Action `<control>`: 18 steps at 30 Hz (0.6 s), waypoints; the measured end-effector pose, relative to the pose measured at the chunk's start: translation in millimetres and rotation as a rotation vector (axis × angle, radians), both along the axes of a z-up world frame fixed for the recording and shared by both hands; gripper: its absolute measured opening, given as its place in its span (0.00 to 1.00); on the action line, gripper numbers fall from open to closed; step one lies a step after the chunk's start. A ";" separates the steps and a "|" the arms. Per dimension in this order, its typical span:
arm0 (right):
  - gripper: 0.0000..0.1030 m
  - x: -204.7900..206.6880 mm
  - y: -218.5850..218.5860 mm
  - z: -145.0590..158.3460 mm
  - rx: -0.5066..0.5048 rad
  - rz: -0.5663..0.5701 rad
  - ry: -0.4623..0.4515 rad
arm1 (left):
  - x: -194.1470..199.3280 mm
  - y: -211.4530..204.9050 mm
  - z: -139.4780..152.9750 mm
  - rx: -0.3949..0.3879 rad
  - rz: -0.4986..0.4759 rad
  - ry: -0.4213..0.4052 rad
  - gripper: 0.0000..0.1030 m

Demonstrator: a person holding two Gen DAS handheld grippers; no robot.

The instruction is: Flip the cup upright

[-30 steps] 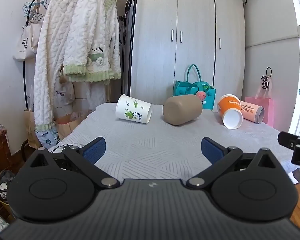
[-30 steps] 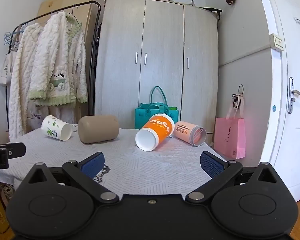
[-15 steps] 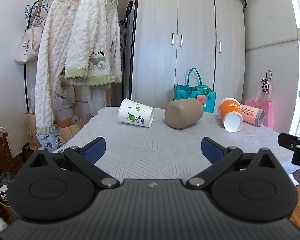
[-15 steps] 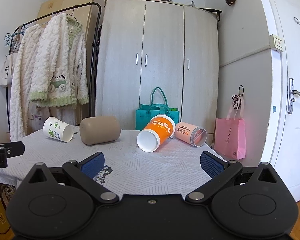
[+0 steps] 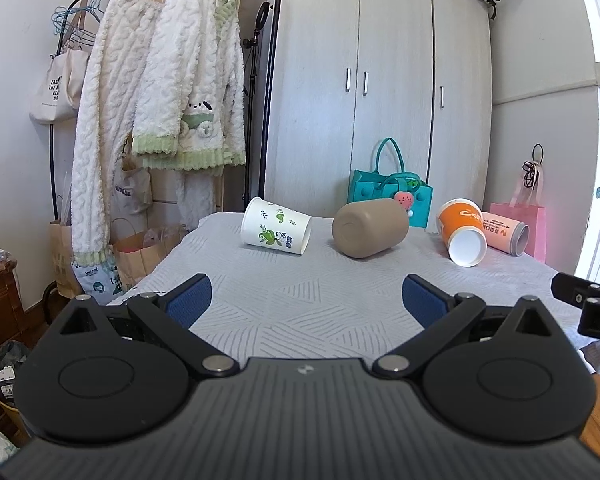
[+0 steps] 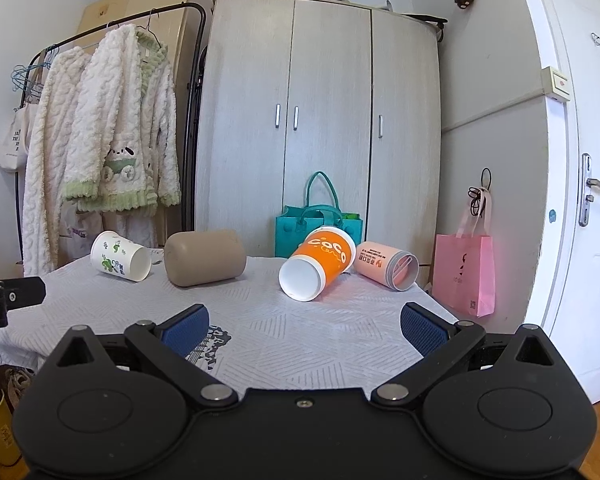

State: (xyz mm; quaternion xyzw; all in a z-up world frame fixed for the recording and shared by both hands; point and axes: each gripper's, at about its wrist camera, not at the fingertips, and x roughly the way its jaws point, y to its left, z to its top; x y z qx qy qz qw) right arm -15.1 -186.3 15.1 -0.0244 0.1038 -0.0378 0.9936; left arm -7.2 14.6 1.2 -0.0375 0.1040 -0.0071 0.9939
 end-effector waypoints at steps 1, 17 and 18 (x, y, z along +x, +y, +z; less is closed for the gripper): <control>1.00 0.0 0.2 -0.1 0.000 0.000 0.000 | 0.0 0.1 -0.2 -0.001 0.000 0.001 1.00; 1.00 2.2 2.6 -2.0 0.003 0.005 0.017 | -3.4 5.2 1.0 -0.011 0.008 0.004 1.00; 1.00 2.1 3.1 -2.2 0.003 0.004 0.018 | -3.6 5.8 1.2 -0.011 0.007 0.006 1.00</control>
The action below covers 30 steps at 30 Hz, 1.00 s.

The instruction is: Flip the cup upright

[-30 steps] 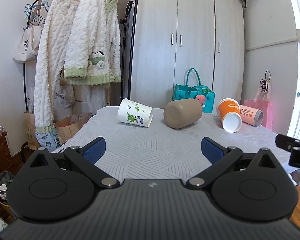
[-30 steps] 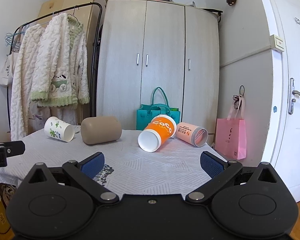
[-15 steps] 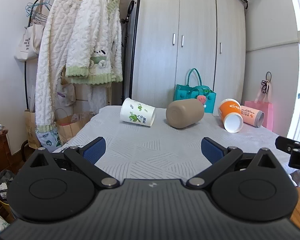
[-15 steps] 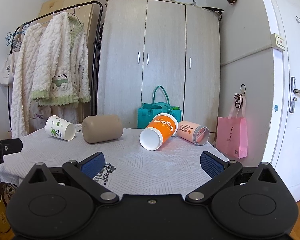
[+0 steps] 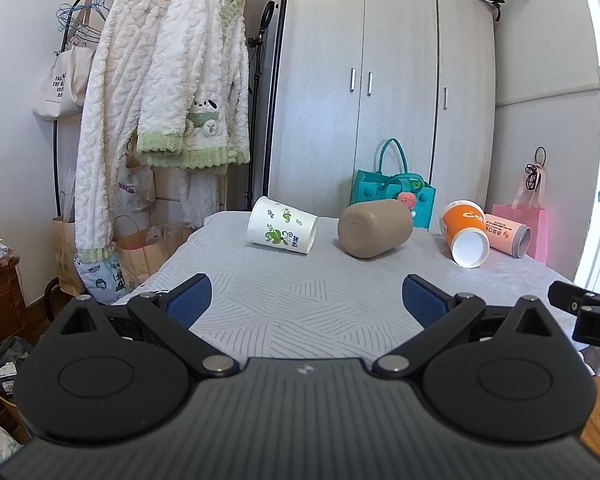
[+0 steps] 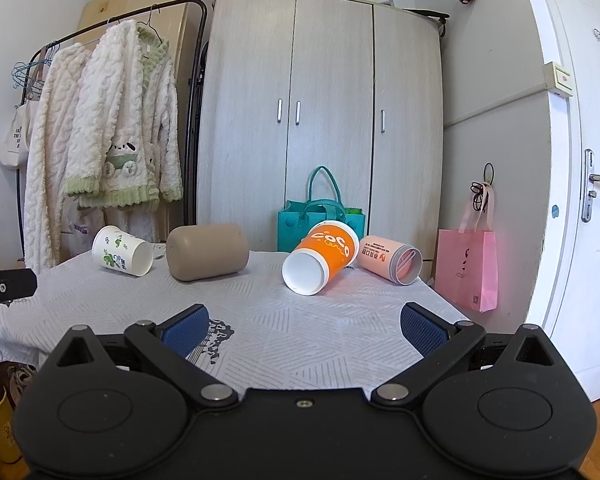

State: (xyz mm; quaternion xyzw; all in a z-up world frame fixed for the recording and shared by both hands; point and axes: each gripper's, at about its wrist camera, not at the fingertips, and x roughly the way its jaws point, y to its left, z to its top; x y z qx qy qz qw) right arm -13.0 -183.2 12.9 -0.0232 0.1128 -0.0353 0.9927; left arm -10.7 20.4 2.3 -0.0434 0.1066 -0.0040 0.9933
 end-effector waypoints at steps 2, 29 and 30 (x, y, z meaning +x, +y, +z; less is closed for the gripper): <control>1.00 0.0 -0.5 -0.1 0.000 0.001 -0.001 | 0.2 0.2 -0.1 0.001 -0.009 0.008 1.00; 1.00 8.2 -9.1 3.9 0.088 0.100 0.090 | 9.8 3.7 2.6 0.010 -0.051 0.083 1.00; 1.00 11.2 -12.8 8.1 0.115 0.143 0.118 | 11.7 5.2 5.5 0.014 -0.053 0.094 1.00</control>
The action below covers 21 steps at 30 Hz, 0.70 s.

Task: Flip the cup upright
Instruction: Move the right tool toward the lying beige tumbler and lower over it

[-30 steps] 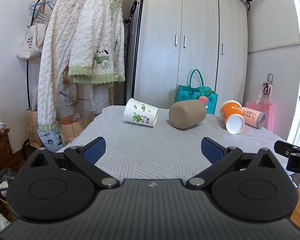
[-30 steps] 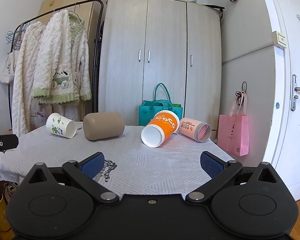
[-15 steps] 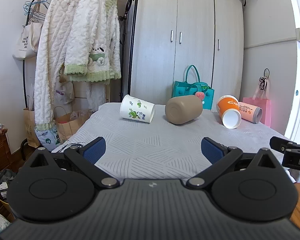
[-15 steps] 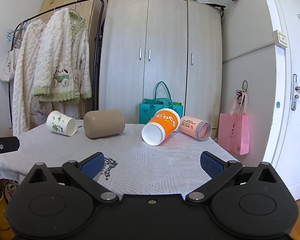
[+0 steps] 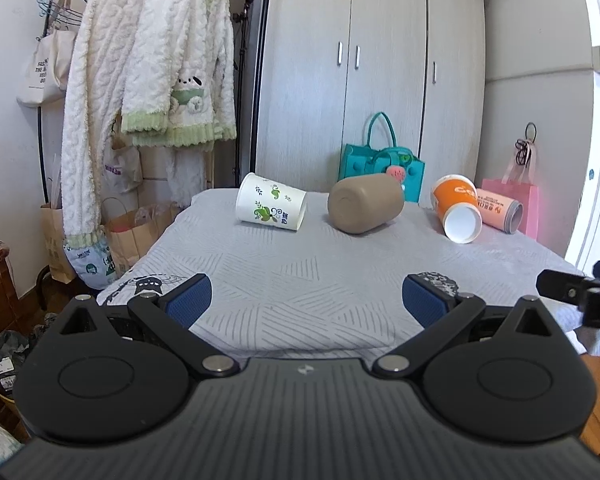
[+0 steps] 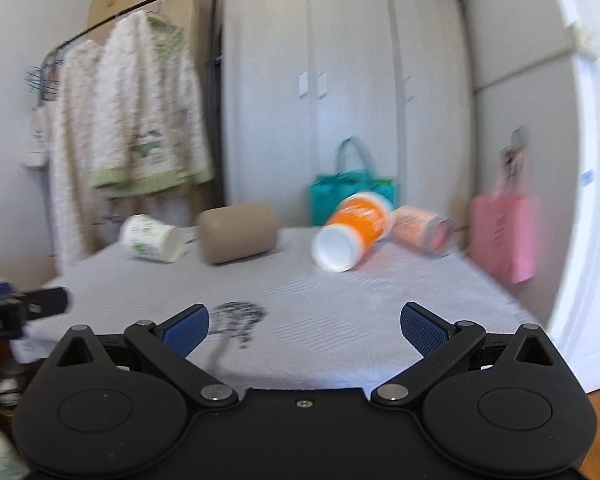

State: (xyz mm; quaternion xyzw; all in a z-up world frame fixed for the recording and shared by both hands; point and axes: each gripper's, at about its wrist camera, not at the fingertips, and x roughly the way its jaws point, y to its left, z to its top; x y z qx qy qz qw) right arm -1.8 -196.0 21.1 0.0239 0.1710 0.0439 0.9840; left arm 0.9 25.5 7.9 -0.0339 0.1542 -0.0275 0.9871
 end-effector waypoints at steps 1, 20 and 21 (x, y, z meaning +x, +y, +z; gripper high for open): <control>1.00 2.6 -2.4 3.1 0.018 0.030 0.022 | 1.8 1.6 3.0 0.004 -0.004 0.008 1.00; 1.00 97.8 -8.2 80.9 0.157 0.428 0.408 | 95.9 42.6 63.8 0.058 -0.137 0.203 1.00; 1.00 108.5 -8.4 79.6 0.198 0.440 0.456 | 102.9 43.8 67.4 0.061 -0.146 0.202 1.00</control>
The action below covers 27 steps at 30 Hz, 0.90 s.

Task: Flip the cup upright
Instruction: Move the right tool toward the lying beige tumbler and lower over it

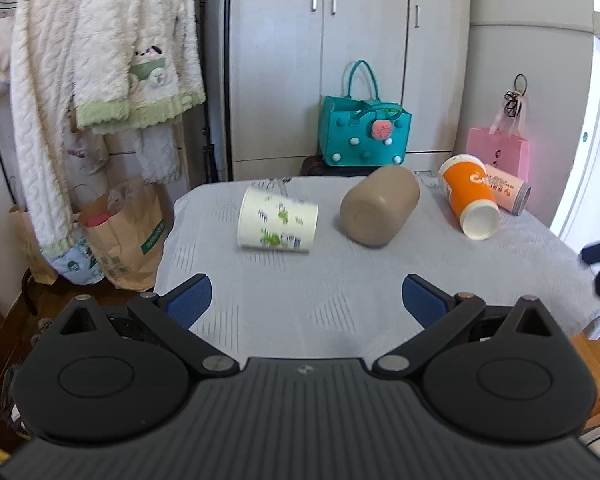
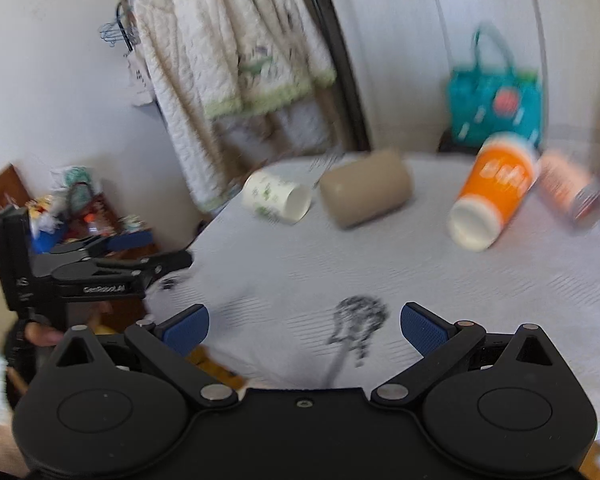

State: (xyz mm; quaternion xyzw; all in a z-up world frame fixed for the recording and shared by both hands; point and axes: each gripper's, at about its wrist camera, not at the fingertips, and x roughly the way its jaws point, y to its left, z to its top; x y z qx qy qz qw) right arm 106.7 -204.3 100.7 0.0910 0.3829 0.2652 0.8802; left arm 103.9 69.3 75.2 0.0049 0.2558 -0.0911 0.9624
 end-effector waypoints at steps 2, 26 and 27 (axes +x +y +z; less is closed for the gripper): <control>1.00 25.1 0.9 -4.0 0.061 0.005 0.104 | 12.6 2.4 6.1 0.020 0.005 -0.004 1.00; 1.00 224.8 28.4 -60.3 0.220 -0.379 0.595 | 145.7 -21.3 -5.4 0.070 -0.338 0.048 1.00; 1.00 231.0 27.5 -63.6 0.234 -0.397 0.612 | 145.9 -21.3 -6.8 0.070 -0.345 0.047 1.00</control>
